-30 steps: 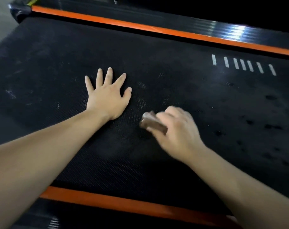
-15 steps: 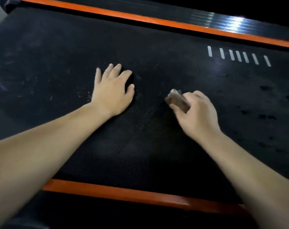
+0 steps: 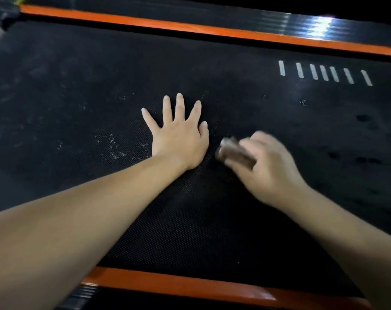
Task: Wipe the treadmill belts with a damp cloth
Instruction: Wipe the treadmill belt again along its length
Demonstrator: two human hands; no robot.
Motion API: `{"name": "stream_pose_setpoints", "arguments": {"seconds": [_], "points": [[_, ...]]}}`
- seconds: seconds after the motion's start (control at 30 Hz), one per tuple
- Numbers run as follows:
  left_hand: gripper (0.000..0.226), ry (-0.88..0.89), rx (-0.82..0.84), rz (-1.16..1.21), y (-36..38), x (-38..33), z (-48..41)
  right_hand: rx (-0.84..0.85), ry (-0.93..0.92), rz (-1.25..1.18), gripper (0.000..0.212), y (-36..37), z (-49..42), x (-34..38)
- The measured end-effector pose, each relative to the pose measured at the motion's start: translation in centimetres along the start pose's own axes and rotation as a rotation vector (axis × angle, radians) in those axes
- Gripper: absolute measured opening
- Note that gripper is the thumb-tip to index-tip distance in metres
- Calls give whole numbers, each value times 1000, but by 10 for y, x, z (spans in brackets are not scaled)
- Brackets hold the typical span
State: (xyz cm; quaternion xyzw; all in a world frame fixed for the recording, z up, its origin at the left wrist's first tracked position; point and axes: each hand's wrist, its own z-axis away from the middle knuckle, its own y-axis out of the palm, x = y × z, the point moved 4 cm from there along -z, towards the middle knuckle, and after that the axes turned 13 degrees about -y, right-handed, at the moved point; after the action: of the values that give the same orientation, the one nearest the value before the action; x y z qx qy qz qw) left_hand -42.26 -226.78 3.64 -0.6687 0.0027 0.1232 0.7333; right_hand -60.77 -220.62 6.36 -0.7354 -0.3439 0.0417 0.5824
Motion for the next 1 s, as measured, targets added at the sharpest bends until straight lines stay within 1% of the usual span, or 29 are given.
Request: {"name": "stream_pose_setpoints", "arguments": {"seconds": [0.03,0.07,0.1,0.13,0.17,0.23,0.27,0.3,0.33,0.4,0.43,0.47,0.5,0.53,0.6,0.63,0.67,0.73,0.77,0.83,0.87,0.9,0.97,1.0], "points": [[60,5,-1,-8,0,-1,0,59,-56,-77,35,1,7,8],[61,8,2,-19,0,-1,0,95,-93,-99,35,-1,6,5],[62,8,5,-32,1,-1,0,87,-106,-56,36,-2,-2,-7],[63,8,7,-46,1,-1,-1,43,-90,14,36,-4,-16,-24],[63,9,9,-54,1,-1,-1,-3,-9,74,35,-7,-33,-45],[64,11,8,-52,2,-2,-1,-67,218,121,31,-11,-59,-76],[64,11,2,-48,2,-2,-1,-88,264,132,29,-8,-66,-79],[64,11,-4,-45,2,-2,-1,-93,247,144,28,-4,-68,-72],[64,10,-9,-45,2,-2,-1,-74,182,132,27,2,-67,-60],[63,10,-18,-44,2,-2,-1,-7,33,30,30,8,-56,-33],[63,10,-21,-41,2,-2,-1,29,-9,-3,31,8,-54,-32],[63,10,-21,-38,2,-3,-1,38,-20,20,30,6,-59,-41],[63,10,-19,-35,1,-3,-1,14,9,83,30,3,-69,-57],[63,10,-15,-33,1,-3,-1,-26,97,140,32,-2,-83,-76],[64,12,-14,-27,1,-3,0,-88,336,164,35,-11,-103,-104],[64,14,-15,-27,1,-2,0,-106,375,170,35,-10,-108,-105],[64,17,-16,-29,1,-2,0,-106,342,180,34,-4,-111,-96],[65,19,-24,-36,2,-3,0,-58,171,122,29,11,-106,-70],[65,17,-31,-38,1,-3,-1,-16,100,69,31,14,-102,-57],[65,20,-32,-35,2,-3,-2,41,48,41,33,12,-106,-59],[65,23,-30,-32,2,-4,-2,29,68,76,30,9,-115,-71],[65,24,-28,-29,2,-3,-1,-5,128,114,28,5,-127,-86],[65,24,-25,-25,2,-3,-1,-89,323,154,31,-4,-148,-113],[65,25,-27,-26,2,-3,-1,-123,372,179,32,-3,-155,-116]]}}
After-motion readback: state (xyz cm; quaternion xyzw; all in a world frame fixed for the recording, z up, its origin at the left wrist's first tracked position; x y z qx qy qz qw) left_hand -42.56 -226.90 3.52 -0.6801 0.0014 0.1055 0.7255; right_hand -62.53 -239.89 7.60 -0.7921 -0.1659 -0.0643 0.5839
